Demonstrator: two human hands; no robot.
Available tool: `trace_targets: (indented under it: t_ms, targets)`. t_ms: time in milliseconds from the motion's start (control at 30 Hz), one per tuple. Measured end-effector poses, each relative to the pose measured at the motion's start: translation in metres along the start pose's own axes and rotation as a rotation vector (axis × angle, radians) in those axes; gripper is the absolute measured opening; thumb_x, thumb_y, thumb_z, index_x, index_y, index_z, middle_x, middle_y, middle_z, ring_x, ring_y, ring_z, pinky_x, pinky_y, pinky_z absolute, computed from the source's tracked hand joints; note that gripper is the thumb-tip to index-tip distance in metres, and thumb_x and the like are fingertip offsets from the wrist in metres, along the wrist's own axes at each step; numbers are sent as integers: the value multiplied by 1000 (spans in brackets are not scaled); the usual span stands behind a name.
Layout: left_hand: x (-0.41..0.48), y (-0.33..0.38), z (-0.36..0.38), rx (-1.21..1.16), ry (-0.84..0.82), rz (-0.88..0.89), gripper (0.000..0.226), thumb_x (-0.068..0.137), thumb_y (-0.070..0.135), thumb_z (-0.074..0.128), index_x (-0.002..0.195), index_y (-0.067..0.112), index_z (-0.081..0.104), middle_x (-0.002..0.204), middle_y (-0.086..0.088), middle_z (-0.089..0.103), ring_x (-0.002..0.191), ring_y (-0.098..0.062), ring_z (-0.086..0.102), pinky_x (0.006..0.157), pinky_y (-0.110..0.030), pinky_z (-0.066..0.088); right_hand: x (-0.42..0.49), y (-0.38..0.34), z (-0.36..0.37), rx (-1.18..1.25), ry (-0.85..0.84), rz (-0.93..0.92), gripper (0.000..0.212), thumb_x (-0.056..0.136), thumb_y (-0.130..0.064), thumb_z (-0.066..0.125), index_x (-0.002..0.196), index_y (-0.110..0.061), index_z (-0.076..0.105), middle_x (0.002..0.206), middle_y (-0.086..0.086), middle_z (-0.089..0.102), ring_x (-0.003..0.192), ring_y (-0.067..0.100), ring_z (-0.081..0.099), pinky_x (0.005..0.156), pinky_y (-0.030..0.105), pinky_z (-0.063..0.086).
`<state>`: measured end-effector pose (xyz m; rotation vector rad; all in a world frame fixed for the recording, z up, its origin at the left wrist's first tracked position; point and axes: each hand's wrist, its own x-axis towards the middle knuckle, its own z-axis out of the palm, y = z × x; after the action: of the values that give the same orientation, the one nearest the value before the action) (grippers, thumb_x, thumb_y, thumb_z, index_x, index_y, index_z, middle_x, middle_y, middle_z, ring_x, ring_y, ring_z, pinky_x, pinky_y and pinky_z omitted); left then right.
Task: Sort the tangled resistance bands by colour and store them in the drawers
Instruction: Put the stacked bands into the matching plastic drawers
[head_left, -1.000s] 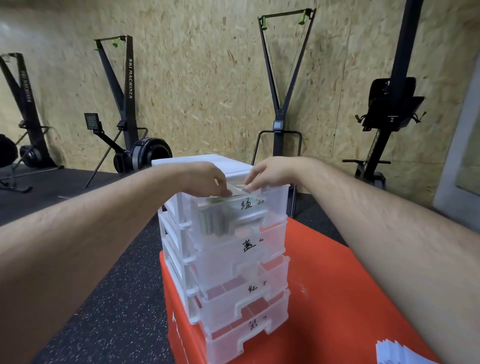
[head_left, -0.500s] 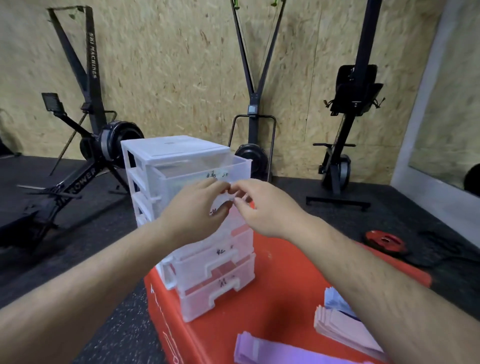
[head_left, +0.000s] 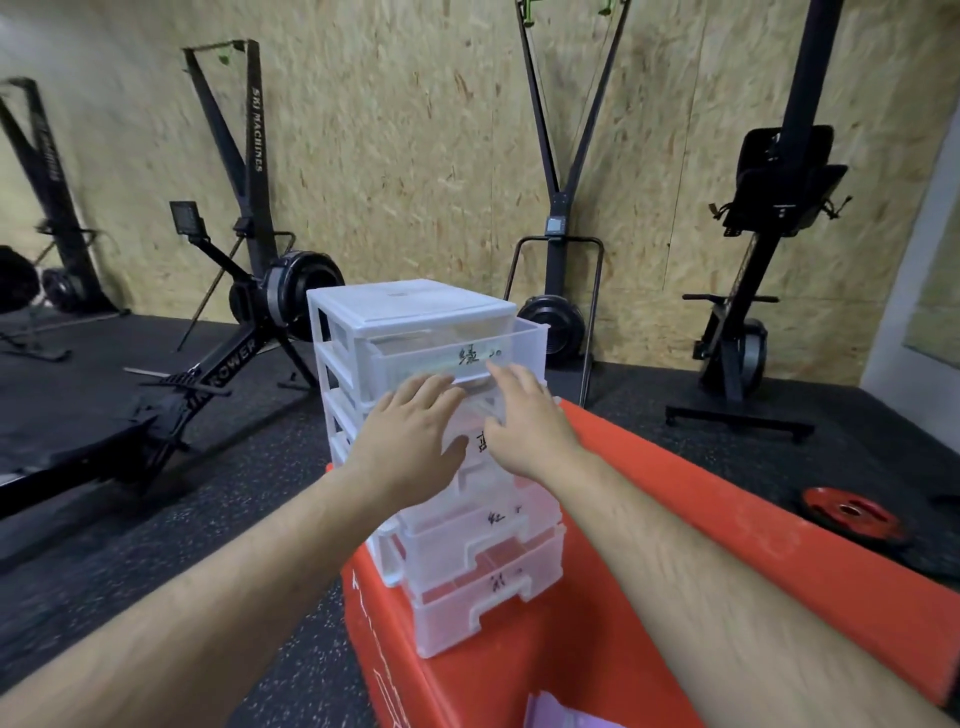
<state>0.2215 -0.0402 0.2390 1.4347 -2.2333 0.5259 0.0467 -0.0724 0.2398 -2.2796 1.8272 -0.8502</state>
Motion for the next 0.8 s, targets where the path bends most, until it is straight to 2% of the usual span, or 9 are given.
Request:
trace_targets:
  t_ms: [167,233,333,433,533,700,800]
  targets:
    - [15,-8,2,22,-61,-67,58,96,51,45,146,23,39,158,3,31,146,-20,24,118,-37,21,16,4,-3,1,-58,-31,66,91,-22,45,154,-32,28,163,-6,25,147,26,26,116,53,23]
    - [18,-5,-1,12,-65,-67,57,96,50,46,145,22,40,155,1,35,146,-22,25,119,-38,22,14,10,-3,-11,-30,-49,63,92,-22,44,152,-33,31,161,-7,29,144,27,30,117,54,26]
    - [16,12,-2,-31,-14,-12,54,95,46,49,143,22,43,151,2,41,143,-22,30,116,-36,25,-10,21,-9,-41,27,-104,58,95,-23,41,151,-34,34,158,-7,33,142,23,32,115,46,28]
    - [7,43,9,-77,-9,78,54,93,42,54,142,21,46,148,2,45,141,-22,34,114,-36,28,-52,38,-15,-93,48,-126,59,94,-24,43,151,-36,34,156,-8,35,142,20,31,115,45,30]
    - [-9,80,31,-176,-26,153,54,89,39,58,139,21,50,141,3,51,134,-23,42,109,-36,32,-98,64,-18,-129,72,-70,60,93,-22,46,151,-33,36,153,-8,40,140,18,34,112,41,32]
    - [-36,150,76,-333,-120,189,65,79,49,38,137,24,54,141,3,53,132,-22,47,104,-41,42,-167,120,-13,-202,34,50,61,94,-24,47,154,-30,34,155,-5,39,141,19,35,113,40,34]
    - [-46,190,104,-401,-177,238,64,78,49,40,134,22,57,140,0,54,131,-23,48,104,-42,43,-206,158,-13,-209,4,106,59,96,-26,47,154,-31,35,155,-6,40,141,18,35,112,40,34]
